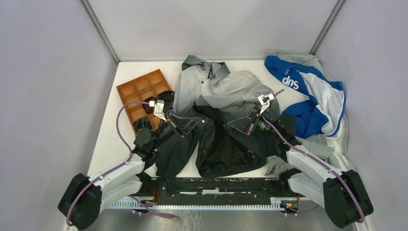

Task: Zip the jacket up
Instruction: Insert the zipper into the jacket.

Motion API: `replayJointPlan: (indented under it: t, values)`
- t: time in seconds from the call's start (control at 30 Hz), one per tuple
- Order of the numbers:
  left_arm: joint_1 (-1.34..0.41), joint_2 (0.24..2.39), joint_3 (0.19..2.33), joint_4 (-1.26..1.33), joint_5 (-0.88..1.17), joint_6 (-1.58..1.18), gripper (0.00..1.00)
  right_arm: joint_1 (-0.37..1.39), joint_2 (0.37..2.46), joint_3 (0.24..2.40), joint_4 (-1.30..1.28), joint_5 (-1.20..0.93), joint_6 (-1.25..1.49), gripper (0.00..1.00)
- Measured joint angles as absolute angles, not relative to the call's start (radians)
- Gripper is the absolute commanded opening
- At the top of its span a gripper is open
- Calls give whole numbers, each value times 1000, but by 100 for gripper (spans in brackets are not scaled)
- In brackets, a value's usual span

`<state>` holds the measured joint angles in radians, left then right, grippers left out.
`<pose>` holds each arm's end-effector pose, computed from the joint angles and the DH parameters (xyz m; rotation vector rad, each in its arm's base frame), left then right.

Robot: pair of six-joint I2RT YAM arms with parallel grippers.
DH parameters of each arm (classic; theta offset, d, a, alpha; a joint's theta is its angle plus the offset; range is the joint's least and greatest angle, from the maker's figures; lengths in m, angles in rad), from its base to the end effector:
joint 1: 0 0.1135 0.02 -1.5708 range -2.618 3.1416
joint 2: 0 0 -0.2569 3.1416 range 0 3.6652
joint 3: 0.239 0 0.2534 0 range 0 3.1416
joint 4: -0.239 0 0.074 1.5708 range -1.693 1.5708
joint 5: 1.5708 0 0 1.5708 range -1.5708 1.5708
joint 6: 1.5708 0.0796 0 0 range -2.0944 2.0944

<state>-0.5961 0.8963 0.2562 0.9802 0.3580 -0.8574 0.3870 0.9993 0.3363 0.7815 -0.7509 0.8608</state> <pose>0.1771 -0.1538 0.2648 0.1673 1.3884 -1.4565 0.2048 0.1421 0.2410 -0.3043 1.6646 1.5123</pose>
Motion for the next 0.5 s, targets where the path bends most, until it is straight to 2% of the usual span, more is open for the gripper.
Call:
replayJointPlan:
  t: [0.5]
  values:
    - [-626,1010,287,1085,360,-856,2,430,1043,361,958,-765,901,0]
